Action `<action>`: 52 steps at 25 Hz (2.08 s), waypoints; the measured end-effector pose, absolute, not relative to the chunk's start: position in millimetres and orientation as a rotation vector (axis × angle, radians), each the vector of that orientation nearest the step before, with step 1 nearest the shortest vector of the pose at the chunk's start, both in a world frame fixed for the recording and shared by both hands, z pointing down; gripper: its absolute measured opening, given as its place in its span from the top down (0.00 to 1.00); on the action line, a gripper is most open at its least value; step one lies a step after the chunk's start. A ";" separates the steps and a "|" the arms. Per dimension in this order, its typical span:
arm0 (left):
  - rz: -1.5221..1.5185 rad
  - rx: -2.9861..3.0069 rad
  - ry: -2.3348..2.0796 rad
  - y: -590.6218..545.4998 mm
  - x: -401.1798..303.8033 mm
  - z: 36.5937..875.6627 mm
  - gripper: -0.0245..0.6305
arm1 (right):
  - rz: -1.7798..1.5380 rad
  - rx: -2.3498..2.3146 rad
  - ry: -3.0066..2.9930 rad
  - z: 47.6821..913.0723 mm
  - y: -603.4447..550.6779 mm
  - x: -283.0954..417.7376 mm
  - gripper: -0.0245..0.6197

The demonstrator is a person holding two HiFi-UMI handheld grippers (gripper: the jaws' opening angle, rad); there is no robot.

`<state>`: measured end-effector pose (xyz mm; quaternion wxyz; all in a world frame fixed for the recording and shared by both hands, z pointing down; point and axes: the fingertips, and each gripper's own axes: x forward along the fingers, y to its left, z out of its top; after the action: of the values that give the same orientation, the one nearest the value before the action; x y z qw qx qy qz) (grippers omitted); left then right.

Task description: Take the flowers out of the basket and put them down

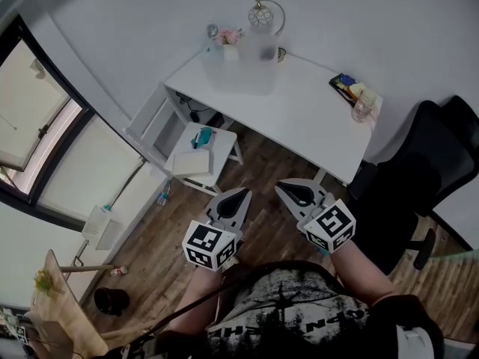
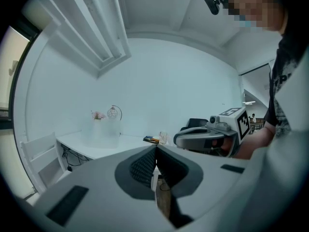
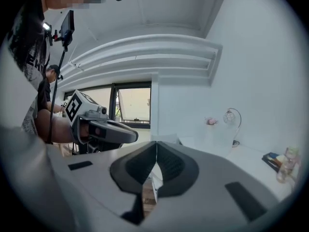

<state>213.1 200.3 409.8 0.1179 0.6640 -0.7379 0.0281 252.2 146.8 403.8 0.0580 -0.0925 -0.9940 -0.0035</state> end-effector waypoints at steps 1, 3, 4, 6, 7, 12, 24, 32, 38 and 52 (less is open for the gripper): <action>0.089 1.937 -2.165 201.1 211.4 411.3 0.94 | -0.011 -0.279 -3.012 405.4 147.1 252.8 0.94; 0.100 1.927 -2.169 201.4 207.6 415.1 0.94 | -0.022 -0.272 -3.011 407.7 145.8 253.4 0.94; 0.101 1.925 -2.167 201.1 206.5 417.1 0.94 | -0.022 -0.267 -3.009 409.1 144.4 253.7 0.94; 0.089 1.924 -2.153 200.0 205.1 419.9 0.94 | -0.013 -0.254 -3.006 411.1 141.0 252.7 0.94; 0.079 1.927 -2.144 199.1 203.8 420.2 0.94 | -0.008 -0.249 -3.005 411.8 139.6 250.5 0.94; 0.069 1.942 -2.124 192.8 183.9 422.8 0.94 | 0.005 -0.236 -2.995 417.4 132.8 227.7 0.94; 0.056 2.026 -2.019 167.7 82.3 431.4 0.94 | -0.044 -0.084 -2.966 423.9 109.8 130.2 0.94; 0.047 2.098 -1.932 150.8 8.0 435.7 0.94 | 0.056 0.026 -2.973 432.4 92.4 61.4 0.94; 0.058 2.131 -1.900 145.1 -34.3 439.4 0.94 | 0.032 0.052 -2.957 438.0 87.7 16.7 0.94; 0.060 2.154 -1.864 119.8 -76.0 453.6 0.94 | 0.074 0.065 -2.891 465.9 68.0 -26.6 0.94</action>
<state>-76.0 119.8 453.6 0.1456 0.7479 -0.6473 0.0210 -26.6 68.0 465.9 0.1243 0.0222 -0.9917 0.0253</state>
